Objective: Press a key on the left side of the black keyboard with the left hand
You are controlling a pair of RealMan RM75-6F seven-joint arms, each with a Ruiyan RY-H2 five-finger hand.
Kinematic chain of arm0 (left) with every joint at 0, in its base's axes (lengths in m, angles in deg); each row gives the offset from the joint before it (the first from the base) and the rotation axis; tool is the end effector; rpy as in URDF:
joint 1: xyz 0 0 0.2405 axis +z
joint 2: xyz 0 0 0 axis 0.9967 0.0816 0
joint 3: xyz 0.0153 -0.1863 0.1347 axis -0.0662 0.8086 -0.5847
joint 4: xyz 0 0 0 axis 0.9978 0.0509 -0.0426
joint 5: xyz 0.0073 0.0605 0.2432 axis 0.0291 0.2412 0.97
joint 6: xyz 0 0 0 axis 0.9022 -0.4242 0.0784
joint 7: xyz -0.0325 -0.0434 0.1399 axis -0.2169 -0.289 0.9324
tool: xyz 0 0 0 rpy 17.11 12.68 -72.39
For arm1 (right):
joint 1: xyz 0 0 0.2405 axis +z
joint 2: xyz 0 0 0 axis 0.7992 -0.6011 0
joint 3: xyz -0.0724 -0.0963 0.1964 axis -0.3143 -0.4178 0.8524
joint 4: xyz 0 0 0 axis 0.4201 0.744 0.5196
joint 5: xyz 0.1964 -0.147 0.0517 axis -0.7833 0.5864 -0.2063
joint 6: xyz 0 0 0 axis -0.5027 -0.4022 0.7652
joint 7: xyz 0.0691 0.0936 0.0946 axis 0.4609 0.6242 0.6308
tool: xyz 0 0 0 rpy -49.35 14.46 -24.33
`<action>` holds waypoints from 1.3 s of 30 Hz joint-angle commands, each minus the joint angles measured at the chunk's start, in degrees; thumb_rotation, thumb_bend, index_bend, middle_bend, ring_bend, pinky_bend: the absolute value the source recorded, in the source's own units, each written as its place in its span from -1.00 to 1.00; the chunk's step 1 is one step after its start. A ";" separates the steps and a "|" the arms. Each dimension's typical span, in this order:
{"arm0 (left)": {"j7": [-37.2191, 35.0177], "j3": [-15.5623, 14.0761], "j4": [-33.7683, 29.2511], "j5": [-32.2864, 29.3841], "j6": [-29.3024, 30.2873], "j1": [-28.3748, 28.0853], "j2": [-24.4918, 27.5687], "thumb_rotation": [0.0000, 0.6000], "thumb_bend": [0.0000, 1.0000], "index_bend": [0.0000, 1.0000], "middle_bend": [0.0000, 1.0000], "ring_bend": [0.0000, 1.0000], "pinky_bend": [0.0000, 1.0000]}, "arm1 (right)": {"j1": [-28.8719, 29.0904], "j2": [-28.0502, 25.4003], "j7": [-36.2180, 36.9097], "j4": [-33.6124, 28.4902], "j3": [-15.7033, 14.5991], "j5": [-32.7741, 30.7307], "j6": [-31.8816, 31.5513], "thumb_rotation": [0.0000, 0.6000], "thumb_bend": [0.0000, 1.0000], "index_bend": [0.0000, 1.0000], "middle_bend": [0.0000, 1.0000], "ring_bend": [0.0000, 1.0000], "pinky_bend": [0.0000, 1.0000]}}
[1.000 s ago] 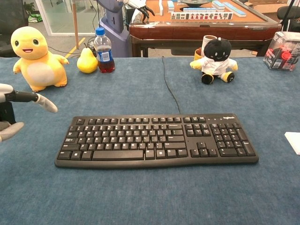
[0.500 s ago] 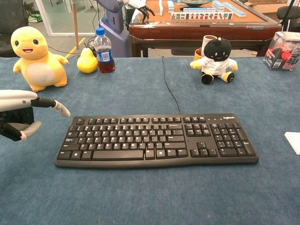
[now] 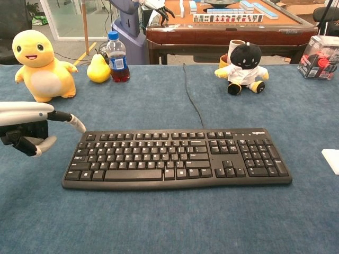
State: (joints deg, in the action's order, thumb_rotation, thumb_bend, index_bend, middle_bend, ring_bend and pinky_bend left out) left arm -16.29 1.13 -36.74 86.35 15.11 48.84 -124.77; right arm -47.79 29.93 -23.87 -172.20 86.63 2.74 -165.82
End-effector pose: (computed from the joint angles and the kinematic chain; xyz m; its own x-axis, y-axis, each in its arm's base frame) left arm -0.1725 0.2780 -0.0181 0.4716 0.4855 0.7362 0.8802 -0.3095 -0.3598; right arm -0.3100 -0.1918 0.1210 0.3685 -0.0302 0.9291 -0.9296 -0.0170 0.3682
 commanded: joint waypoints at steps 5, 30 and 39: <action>1.41 0.04 0.18 -2.88 -0.01 -2.27 -2.03 1.00 0.28 -0.64 1.00 1.00 1.00 | -0.06 -0.15 0.23 -0.03 0.03 0.00 -0.05 1.00 -0.37 -0.13 -0.16 -0.29 0.12; 3.67 -2.82 -0.33 -6.83 1.57 -5.73 -3.51 1.00 0.28 -0.62 1.00 1.00 1.00 | -0.07 -0.35 0.22 -0.26 0.07 -0.17 0.22 1.00 -0.37 -0.14 -0.16 -0.29 0.12; 3.38 -3.91 0.35 -7.48 1.93 -5.92 -3.80 1.00 0.28 -0.60 1.00 1.00 1.00 | -0.03 -0.31 0.18 -0.19 0.11 -0.30 0.39 1.00 -0.37 -0.13 -0.16 -0.29 0.12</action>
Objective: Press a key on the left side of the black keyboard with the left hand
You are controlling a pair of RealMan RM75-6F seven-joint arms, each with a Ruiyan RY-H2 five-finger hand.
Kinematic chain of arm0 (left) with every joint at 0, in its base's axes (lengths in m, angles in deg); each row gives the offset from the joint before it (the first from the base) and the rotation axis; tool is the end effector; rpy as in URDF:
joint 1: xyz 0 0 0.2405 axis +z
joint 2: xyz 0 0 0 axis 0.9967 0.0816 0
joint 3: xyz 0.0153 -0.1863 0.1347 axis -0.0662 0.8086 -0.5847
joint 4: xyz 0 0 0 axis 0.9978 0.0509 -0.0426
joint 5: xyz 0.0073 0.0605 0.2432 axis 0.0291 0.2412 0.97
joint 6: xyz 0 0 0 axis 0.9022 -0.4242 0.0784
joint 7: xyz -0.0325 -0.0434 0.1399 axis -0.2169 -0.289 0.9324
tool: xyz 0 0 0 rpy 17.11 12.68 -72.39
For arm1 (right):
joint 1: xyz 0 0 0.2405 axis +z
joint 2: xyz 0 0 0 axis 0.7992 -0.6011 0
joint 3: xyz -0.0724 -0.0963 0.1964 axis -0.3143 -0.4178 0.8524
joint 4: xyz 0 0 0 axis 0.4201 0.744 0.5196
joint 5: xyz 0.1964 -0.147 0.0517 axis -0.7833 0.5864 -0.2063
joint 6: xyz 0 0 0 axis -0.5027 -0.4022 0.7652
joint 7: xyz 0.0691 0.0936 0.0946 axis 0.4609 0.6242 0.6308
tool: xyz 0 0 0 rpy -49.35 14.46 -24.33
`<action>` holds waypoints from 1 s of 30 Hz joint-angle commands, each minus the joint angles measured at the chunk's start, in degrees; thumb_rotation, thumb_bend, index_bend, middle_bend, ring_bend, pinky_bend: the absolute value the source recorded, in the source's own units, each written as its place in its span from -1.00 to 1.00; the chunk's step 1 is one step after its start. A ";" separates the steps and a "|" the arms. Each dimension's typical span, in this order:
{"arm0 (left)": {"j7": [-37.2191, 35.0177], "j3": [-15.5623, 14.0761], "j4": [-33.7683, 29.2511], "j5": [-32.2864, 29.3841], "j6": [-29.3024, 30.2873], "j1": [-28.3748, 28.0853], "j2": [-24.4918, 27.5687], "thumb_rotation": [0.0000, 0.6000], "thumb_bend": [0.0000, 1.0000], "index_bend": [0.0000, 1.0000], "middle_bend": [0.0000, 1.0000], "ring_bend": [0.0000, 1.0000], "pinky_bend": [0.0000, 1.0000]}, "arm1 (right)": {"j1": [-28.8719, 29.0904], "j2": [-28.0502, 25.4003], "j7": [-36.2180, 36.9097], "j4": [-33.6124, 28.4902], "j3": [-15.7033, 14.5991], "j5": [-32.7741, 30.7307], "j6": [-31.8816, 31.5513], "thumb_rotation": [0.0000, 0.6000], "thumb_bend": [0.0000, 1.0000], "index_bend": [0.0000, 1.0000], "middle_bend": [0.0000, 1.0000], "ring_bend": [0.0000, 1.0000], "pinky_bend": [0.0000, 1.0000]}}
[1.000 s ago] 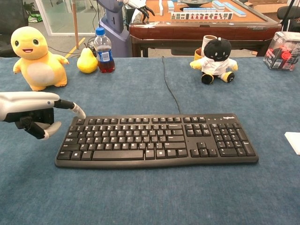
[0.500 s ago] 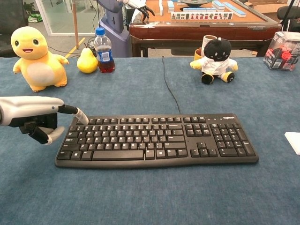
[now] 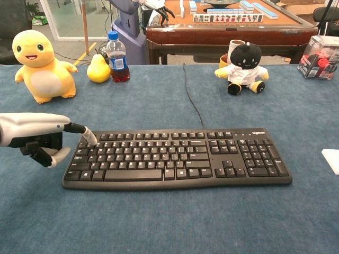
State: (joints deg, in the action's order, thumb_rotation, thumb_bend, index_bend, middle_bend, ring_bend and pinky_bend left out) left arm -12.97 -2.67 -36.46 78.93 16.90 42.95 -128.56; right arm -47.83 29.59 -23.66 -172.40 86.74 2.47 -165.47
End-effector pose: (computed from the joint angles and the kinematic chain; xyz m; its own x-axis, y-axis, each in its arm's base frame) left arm -0.1626 0.2721 -0.0404 0.4867 0.5283 0.6957 0.8732 -0.3183 -0.3692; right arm -0.3109 -0.1920 0.1222 0.3667 -0.0342 0.9297 -0.9303 -0.0114 0.3666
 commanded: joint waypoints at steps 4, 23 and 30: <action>0.23 -0.36 0.09 -0.67 0.64 -0.09 0.03 1.00 0.28 -0.60 1.00 1.00 1.00 | 0.06 0.05 -0.11 -0.03 -0.01 -0.09 0.18 1.00 -0.38 -0.13 -0.16 -0.29 0.12; 1.00 -1.20 0.29 -2.17 1.40 -0.93 -0.73 1.00 0.28 -0.60 1.00 1.00 1.00 | 0.01 -0.07 0.05 -0.06 0.05 -0.16 0.14 1.00 -0.37 -0.13 -0.16 -0.29 0.12; 0.25 -0.85 -2.89 0.98 4.85 0.30 2.19 1.00 0.27 -0.60 1.00 1.00 1.00 | -0.01 -0.06 0.09 -0.02 0.08 -0.20 0.12 1.00 -0.37 -0.13 -0.16 -0.29 0.12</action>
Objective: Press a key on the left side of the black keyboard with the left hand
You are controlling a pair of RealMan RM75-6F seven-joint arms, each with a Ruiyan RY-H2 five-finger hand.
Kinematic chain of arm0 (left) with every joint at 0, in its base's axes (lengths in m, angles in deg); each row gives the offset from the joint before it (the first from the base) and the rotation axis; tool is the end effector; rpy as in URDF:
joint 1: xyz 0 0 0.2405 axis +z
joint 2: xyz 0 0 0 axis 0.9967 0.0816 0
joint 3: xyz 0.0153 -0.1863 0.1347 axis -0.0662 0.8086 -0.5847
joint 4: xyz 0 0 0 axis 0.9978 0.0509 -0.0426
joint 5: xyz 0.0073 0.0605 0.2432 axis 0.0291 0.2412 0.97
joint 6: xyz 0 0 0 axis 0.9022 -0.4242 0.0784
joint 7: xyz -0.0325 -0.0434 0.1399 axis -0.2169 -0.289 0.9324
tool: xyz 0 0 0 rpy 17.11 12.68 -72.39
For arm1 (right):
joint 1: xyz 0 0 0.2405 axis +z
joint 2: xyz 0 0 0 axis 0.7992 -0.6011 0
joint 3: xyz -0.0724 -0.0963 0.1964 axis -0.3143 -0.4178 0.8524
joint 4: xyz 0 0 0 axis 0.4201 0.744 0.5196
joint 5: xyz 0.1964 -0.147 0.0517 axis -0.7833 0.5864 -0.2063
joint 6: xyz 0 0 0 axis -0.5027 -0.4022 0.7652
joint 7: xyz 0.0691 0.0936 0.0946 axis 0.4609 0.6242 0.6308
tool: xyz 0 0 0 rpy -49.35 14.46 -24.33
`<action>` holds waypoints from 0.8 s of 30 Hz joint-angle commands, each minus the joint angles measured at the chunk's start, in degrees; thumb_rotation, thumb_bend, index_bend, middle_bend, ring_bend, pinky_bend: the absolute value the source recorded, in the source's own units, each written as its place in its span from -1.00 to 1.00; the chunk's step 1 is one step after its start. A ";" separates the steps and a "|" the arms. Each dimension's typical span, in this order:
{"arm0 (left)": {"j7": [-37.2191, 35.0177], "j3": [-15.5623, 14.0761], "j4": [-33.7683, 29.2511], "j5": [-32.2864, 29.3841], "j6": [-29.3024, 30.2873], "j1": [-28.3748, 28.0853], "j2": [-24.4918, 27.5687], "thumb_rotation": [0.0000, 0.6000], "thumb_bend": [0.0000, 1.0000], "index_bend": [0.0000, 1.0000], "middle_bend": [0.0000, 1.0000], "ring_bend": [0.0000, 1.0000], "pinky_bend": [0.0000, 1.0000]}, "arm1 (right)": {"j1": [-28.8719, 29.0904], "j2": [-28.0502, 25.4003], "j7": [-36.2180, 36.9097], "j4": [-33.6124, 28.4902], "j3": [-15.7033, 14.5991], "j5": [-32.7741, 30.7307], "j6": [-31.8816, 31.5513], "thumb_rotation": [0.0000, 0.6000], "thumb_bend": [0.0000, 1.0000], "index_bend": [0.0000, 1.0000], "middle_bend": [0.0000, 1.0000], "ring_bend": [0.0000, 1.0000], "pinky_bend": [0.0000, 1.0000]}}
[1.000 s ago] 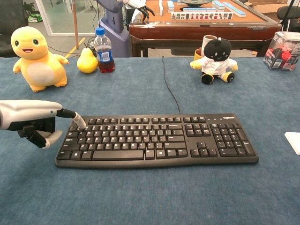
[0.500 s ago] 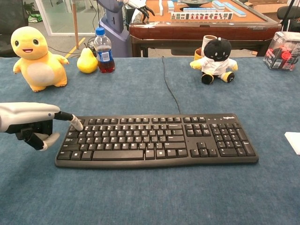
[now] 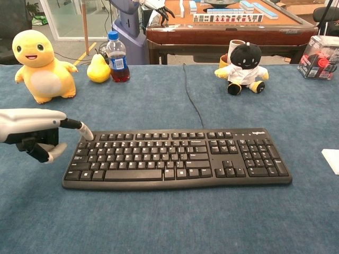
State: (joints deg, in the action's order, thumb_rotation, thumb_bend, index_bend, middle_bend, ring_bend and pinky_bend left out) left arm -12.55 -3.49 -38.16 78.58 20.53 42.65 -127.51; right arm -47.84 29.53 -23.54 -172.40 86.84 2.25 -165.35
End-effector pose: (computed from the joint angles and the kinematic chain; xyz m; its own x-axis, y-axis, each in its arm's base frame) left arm -0.1615 0.2718 -0.0309 0.4898 0.4959 0.7171 0.8715 -0.3012 -0.3870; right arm -0.3115 -0.1924 0.1228 0.3652 -0.0342 0.9303 -0.9309 -0.0074 0.3651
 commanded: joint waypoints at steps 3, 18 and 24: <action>-0.81 -0.64 -3.29 4.23 3.55 2.14 3.17 1.00 0.25 -0.63 0.97 0.97 1.00 | -0.09 -0.04 -0.06 -0.08 -0.04 0.14 -0.19 1.00 -0.37 -0.13 -0.16 -0.29 0.12; -1.27 -8.20 -5.80 24.94 21.51 16.97 9.00 1.00 0.11 -0.66 -0.37 -0.31 0.32 | -0.12 0.23 -1.50 -0.15 -0.13 -0.39 0.26 1.00 -0.37 -0.13 -0.16 -0.29 0.12; 3.49 -10.49 -4.18 29.50 29.71 23.78 8.32 1.00 0.06 -0.69 -0.43 -0.37 0.18 | -0.16 0.27 -3.43 -0.40 -0.20 -0.97 0.58 1.00 -0.37 -0.12 -0.16 -0.29 0.12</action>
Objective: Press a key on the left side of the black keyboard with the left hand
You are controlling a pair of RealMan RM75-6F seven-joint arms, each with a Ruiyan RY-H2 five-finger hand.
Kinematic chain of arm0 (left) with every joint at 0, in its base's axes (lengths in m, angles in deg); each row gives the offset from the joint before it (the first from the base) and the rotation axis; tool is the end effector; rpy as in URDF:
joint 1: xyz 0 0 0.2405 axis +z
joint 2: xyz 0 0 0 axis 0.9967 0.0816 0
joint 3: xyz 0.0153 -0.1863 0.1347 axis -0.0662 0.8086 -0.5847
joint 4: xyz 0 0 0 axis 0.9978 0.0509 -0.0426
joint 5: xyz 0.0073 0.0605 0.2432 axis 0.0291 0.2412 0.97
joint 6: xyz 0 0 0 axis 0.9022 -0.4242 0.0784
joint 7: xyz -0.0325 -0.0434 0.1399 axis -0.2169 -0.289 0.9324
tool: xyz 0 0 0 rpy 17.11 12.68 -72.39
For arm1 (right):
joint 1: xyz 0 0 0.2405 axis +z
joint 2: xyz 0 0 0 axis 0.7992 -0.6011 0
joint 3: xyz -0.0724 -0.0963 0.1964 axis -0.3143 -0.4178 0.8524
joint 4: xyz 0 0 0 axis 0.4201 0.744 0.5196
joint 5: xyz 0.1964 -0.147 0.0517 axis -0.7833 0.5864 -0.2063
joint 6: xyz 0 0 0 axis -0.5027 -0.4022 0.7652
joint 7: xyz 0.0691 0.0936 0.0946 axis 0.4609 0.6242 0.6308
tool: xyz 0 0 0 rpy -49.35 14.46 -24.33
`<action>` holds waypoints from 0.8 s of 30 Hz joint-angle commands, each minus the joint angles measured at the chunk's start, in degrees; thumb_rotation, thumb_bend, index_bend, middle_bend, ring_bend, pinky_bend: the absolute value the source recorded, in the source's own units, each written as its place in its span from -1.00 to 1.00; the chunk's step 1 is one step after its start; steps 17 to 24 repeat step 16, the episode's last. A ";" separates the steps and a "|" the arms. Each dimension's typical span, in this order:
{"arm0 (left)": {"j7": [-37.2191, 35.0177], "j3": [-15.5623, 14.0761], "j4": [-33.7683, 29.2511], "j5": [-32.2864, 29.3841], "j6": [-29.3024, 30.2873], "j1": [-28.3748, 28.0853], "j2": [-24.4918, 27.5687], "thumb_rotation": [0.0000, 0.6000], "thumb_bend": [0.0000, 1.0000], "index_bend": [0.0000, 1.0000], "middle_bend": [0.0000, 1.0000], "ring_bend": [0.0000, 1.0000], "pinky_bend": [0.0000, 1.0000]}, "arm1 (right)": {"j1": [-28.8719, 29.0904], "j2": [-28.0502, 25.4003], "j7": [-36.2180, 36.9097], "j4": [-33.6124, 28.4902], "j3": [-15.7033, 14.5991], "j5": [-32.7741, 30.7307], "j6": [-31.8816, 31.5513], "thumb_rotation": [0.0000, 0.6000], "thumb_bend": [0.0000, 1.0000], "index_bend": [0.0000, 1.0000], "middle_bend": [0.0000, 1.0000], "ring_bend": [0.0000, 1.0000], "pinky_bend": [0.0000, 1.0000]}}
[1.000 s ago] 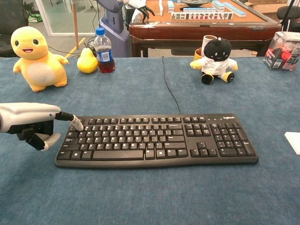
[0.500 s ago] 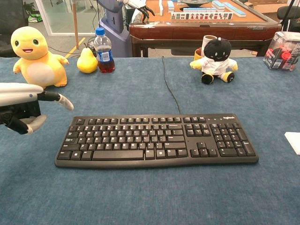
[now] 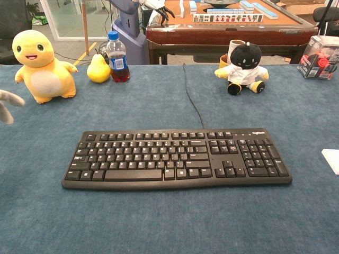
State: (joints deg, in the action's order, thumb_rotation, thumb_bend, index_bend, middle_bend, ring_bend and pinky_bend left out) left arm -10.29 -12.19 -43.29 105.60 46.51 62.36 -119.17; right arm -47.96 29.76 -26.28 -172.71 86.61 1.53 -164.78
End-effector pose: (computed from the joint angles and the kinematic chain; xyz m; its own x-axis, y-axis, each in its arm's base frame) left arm -0.2088 0.1964 0.0479 0.6017 0.1828 0.7776 0.7950 -0.2318 -0.5606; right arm -0.3129 -0.1905 0.1197 0.3991 -0.0490 0.9156 -0.9166 0.0054 0.3999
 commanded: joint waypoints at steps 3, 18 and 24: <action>-0.92 -2.37 1.80 3.25 5.73 6.77 0.83 1.00 0.06 -0.69 -0.43 -0.37 0.18 | -0.10 0.26 -1.49 -0.21 0.09 -0.45 -0.10 1.00 -0.37 -0.12 -0.16 -0.29 0.12; -9.83 0.10 6.13 2.75 4.77 10.52 4.10 1.00 0.05 -0.62 -0.42 -0.37 0.18 | 0.23 0.34 -1.14 0.01 0.37 -1.96 1.38 1.00 -0.38 -0.12 -0.16 -0.29 0.12; -9.83 0.10 6.13 2.75 4.77 10.52 4.10 1.00 0.05 -0.62 -0.42 -0.37 0.18 | 0.23 0.34 -1.14 0.01 0.37 -1.96 1.38 1.00 -0.38 -0.12 -0.16 -0.29 0.12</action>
